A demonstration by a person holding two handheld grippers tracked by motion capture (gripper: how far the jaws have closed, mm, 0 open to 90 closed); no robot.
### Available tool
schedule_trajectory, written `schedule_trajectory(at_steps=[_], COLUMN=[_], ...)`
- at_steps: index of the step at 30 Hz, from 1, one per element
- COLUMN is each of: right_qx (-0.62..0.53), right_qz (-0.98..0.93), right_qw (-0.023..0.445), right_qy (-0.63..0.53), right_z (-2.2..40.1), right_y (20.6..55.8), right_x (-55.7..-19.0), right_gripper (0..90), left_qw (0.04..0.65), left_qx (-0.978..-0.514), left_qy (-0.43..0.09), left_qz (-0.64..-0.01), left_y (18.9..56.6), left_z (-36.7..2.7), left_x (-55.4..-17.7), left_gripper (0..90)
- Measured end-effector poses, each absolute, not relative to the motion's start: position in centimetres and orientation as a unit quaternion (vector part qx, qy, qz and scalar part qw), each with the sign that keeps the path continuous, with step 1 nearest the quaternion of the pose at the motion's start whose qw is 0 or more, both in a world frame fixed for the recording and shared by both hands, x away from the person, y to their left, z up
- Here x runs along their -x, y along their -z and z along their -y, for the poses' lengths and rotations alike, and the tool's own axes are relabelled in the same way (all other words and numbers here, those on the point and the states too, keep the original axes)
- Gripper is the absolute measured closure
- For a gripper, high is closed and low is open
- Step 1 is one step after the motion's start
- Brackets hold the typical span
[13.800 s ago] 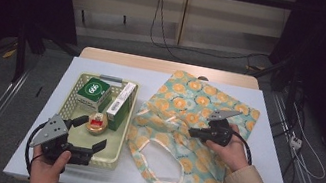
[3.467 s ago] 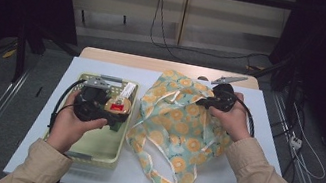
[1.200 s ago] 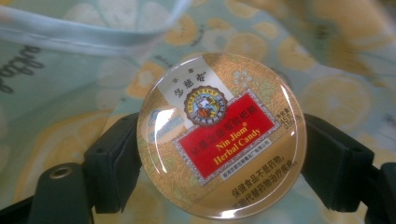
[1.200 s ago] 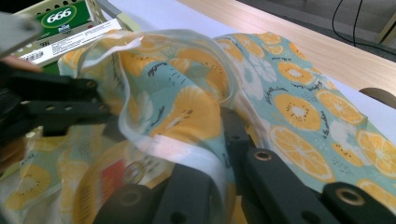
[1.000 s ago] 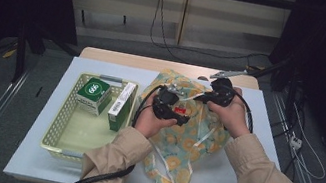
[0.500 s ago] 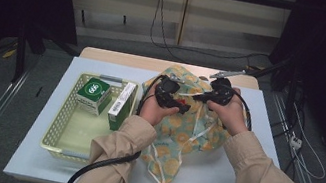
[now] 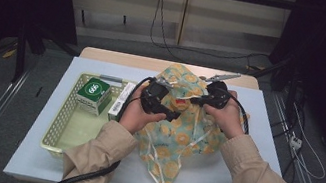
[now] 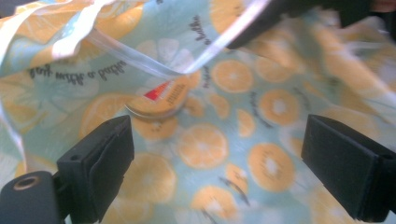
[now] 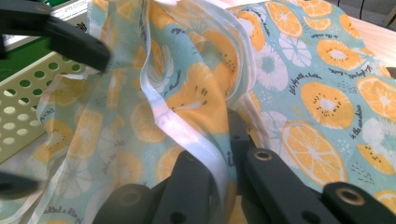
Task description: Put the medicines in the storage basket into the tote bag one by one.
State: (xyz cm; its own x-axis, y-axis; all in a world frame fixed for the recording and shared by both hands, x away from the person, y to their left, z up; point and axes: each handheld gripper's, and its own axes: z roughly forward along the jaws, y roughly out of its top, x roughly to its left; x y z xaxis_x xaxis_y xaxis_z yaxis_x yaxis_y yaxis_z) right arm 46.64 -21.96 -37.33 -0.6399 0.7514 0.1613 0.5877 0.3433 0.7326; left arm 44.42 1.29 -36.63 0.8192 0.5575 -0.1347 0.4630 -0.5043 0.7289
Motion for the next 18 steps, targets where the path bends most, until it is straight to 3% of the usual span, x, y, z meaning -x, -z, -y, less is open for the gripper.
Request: schedule_trajectory(at_steps=[18], right_qx=[-0.415], right_qz=[-0.812], right_qw=[0.104], right_qy=[-0.397], right_z=[22.0], right_y=[37.5], right_x=[-46.0], right_gripper=[89.5], left_qw=[0.397], left_qx=[-0.859], left_qy=[-0.097], left_qz=[-0.309], left_y=[34.0], left_z=[-9.3], left_x=[-43.7], left_gripper=[8.4])
